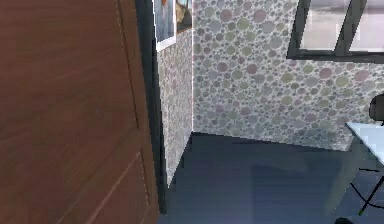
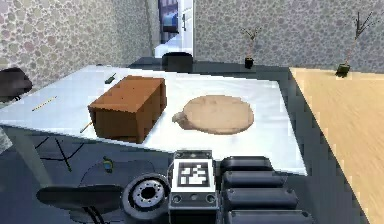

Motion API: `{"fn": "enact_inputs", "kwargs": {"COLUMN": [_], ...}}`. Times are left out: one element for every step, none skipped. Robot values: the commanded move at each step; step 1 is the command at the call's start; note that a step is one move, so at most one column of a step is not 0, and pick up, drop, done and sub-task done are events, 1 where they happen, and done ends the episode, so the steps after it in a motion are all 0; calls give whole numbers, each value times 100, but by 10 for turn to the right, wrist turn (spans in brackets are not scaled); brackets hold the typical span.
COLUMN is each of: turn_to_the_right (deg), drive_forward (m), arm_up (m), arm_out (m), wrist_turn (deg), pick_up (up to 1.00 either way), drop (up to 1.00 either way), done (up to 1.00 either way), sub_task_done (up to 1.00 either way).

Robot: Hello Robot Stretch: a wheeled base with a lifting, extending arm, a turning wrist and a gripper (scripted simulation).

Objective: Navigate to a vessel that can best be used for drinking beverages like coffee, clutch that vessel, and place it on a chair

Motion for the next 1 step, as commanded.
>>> {"fn": "enact_inputs", "kwargs": {"turn_to_the_right": [30], "drive_forward": [0], "arm_up": [0], "arm_out": [0], "wrist_turn": [0], "pick_up": [0], "drop": [0], "done": [0], "sub_task_done": [0]}}
